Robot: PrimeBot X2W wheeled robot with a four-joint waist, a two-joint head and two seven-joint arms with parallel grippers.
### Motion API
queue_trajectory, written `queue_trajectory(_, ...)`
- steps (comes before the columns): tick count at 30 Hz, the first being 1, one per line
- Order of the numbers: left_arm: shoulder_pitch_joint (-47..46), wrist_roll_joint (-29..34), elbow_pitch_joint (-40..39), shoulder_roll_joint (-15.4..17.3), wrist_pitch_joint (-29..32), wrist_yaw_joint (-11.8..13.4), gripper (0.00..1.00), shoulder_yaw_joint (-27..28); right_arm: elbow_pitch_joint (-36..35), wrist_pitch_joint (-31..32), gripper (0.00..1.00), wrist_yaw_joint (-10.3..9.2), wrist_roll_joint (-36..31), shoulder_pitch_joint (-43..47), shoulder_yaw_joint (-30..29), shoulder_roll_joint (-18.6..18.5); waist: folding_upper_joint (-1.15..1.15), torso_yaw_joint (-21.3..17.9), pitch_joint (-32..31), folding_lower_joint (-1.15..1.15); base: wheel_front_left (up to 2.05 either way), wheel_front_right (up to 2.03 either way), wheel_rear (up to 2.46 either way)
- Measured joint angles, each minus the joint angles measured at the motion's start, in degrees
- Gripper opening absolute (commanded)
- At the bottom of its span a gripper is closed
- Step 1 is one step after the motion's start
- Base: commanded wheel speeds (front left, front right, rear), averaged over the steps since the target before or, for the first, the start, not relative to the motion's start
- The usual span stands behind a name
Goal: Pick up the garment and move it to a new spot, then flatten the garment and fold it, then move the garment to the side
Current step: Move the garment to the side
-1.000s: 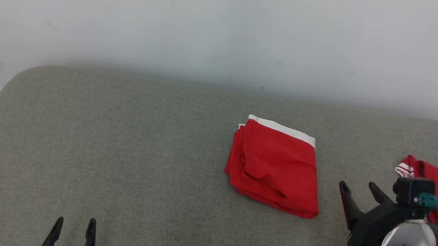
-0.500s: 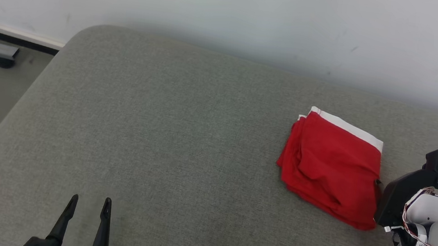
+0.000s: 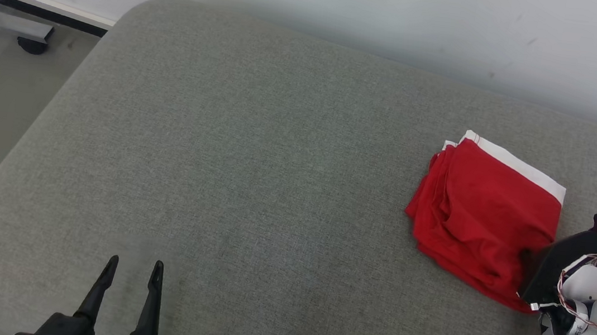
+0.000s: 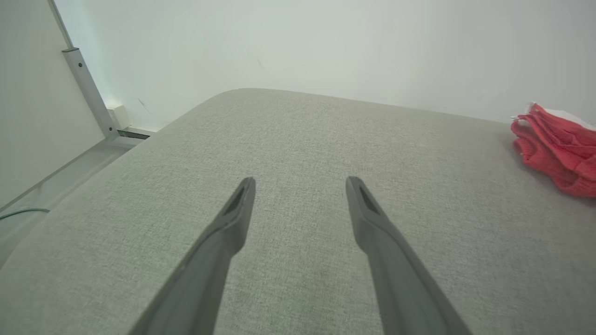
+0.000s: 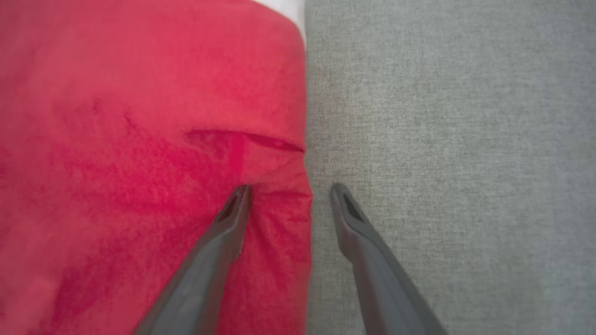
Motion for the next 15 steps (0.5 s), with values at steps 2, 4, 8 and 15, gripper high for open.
queue_trajectory(2, -0.07, -0.07, 0.35, 0.01, 0.0, -0.01, 1.0, -0.34, 1.15, -0.58, 0.21, 0.0, 0.23, -0.62, 0.43, -0.01, 0.0, -0.53, 0.11, 0.0, 0.0, 0.0, 0.0)
queue_trajectory(4, -0.26, -0.19, 0.4, 0.04, 0.0, 0.0, 1.0, -0.29, 1.56, -1.96, 0.0, 0.0, 0.05, -0.81, 0.97, 0.05, -0.01, -1.18, 0.14, -0.01, 0.0, 0.0, 0.0)
queue_trajectory(8, -0.88, -0.27, 0.13, 0.15, 0.0, 0.0, 1.0, -0.21, 1.19, -3.55, 0.0, 0.0, -0.67, -0.89, 4.45, 0.13, 0.0, -2.85, 0.06, -0.01, 0.0, 0.0, 0.0)
queue_trajectory(15, -0.98, -1.15, -1.13, 0.49, 0.0, 0.0, 1.0, 0.3, -4.33, -0.65, 0.0, 0.0, 5.98, -0.7, 20.34, -6.84, 0.0, -7.36, -0.69, -0.01, 0.0, 0.0, 0.0)
